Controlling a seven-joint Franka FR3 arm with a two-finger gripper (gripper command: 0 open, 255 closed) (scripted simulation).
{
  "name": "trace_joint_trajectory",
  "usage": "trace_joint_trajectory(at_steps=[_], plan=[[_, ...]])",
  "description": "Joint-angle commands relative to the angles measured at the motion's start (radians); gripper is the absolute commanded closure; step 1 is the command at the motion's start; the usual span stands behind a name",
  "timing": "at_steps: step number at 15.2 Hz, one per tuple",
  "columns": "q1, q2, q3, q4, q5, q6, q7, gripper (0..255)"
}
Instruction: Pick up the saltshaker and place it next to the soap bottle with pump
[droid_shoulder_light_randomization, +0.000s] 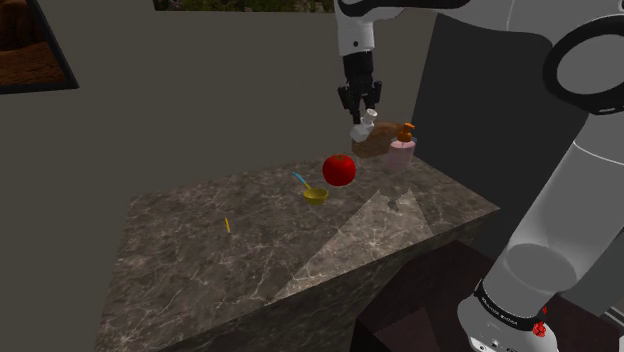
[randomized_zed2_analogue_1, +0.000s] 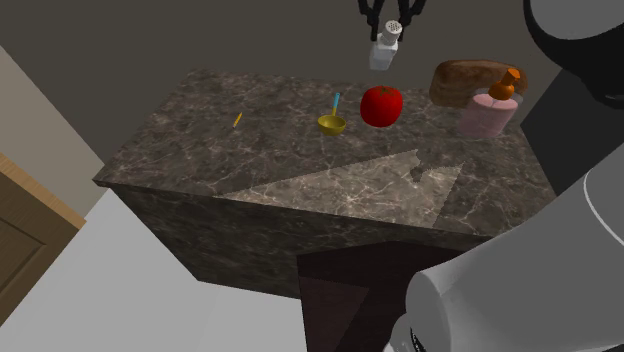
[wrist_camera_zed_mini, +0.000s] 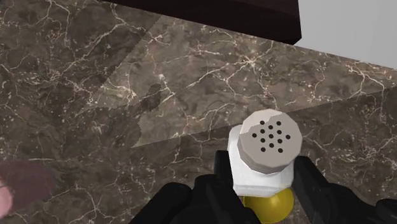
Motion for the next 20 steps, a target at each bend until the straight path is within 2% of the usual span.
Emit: trace_joint_trajectory(at_steps=[1, 10, 18, 20], plan=[[-0.023, -0.001, -0.023, 0.002, -0.015, -0.006, -0.051, 255], [-0.130, 0.105, -0.121, 0.137, -0.079, -0.038, -0.268, 255], [-0.236, 0.285, -0.193, 0.381, -0.110, -0.096, -0.456, 255], [-0.235, 0.269, -0.192, 0.331, -0.110, -0.061, -0.452, 255]])
